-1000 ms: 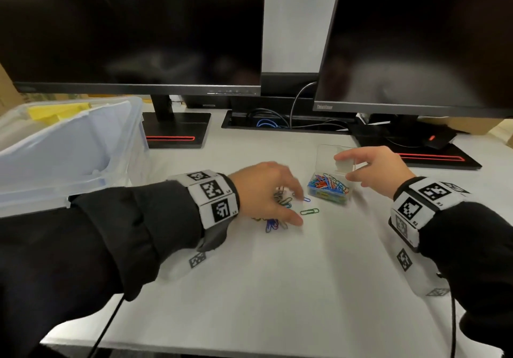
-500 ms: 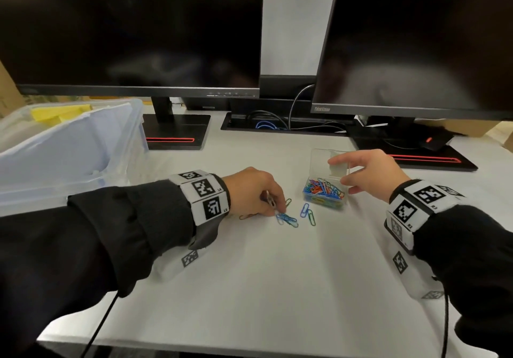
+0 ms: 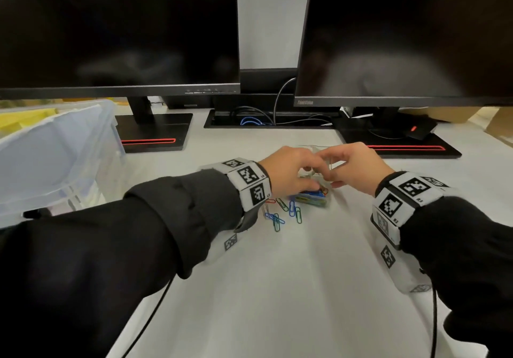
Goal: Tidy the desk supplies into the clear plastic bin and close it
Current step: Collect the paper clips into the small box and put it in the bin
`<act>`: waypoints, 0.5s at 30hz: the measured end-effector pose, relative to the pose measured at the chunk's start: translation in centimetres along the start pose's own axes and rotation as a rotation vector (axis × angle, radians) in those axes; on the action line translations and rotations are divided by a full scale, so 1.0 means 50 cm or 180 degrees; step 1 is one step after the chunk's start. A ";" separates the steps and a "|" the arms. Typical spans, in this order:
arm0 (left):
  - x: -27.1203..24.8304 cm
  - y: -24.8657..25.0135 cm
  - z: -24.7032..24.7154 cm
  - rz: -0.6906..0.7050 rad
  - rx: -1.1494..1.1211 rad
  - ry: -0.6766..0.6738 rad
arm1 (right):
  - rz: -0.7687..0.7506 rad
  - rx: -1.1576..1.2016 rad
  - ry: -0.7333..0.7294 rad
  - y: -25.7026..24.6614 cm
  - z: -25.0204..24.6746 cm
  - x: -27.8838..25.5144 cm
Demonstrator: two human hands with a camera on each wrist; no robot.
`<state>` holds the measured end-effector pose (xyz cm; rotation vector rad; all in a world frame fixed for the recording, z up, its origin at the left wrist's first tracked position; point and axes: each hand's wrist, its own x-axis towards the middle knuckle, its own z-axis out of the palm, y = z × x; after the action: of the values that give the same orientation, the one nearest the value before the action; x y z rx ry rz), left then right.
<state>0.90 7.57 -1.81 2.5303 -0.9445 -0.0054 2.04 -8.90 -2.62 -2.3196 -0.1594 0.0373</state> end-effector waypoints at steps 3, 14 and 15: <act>-0.021 -0.021 -0.007 -0.0340 0.0305 0.0087 | 0.0034 0.0063 0.0029 0.001 0.001 0.000; -0.152 -0.047 -0.025 -0.1187 0.0247 -0.1280 | 0.0119 -0.0116 0.0065 0.000 -0.001 0.000; -0.145 -0.037 -0.021 -0.1073 0.0224 -0.1128 | 0.0117 -0.0154 0.0063 0.000 -0.002 -0.001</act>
<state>-3.33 13.78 -2.66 2.7779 -0.6333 -0.5460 2.00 -8.96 -2.57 -2.3704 -0.1088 0.0290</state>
